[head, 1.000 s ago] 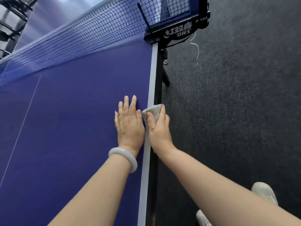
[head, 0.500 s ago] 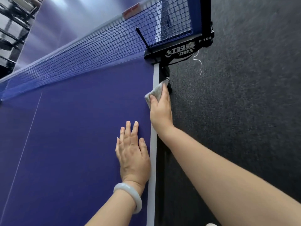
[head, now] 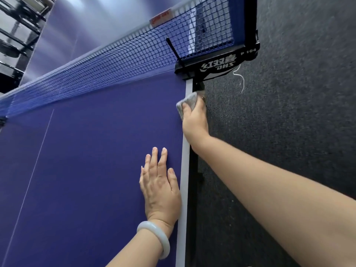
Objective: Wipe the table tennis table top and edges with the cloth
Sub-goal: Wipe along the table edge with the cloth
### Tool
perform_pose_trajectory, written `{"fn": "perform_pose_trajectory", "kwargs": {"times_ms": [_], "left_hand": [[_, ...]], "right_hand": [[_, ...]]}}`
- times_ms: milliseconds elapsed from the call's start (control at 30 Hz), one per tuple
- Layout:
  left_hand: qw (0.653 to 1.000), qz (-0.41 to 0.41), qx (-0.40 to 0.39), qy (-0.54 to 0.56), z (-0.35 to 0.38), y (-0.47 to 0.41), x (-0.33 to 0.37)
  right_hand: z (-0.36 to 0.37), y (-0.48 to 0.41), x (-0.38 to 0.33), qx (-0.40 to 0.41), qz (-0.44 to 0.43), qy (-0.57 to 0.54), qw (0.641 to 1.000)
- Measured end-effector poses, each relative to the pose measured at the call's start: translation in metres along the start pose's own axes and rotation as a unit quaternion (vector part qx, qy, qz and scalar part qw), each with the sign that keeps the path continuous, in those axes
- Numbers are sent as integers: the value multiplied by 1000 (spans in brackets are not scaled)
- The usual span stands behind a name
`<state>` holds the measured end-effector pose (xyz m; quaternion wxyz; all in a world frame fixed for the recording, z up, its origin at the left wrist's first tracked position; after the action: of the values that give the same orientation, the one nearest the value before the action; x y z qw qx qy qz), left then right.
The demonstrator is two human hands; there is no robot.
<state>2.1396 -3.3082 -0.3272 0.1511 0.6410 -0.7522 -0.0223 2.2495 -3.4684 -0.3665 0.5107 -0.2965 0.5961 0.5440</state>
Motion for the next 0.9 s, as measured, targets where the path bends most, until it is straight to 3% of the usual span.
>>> {"fn": "perform_pose_trajectory", "kwargs": {"times_ms": [100, 333, 600, 800, 900], "left_hand": [[1000, -3, -2, -6, 1, 0, 0], [1000, -8, 3, -4, 1, 1, 1], [1000, -8, 6, -8, 2, -1, 0], [1000, -9, 4, -9, 2, 0, -1], [1000, -9, 3, -7, 1, 0, 0]], "right_hand": [[2, 7, 7, 9, 8, 28, 1000], [-13, -62, -34, 46, 174, 14, 984], [-2, -13, -6, -2, 106, 126, 986], [-19, -59, -31, 5, 135, 103, 986], [-17, -30, -24, -17, 78, 142, 987]]}}
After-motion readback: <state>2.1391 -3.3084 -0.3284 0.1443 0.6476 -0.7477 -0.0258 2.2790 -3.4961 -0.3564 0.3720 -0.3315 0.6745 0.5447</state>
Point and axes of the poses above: each hand's wrist, its own y-axis away from the middle knuckle, its own z-axis out of the palm, x = y × z, the point moved 4 cm from there along -y, towards the middle knuckle, and after that the axes turned 13 degrees about -x, right-handed, at the moved point
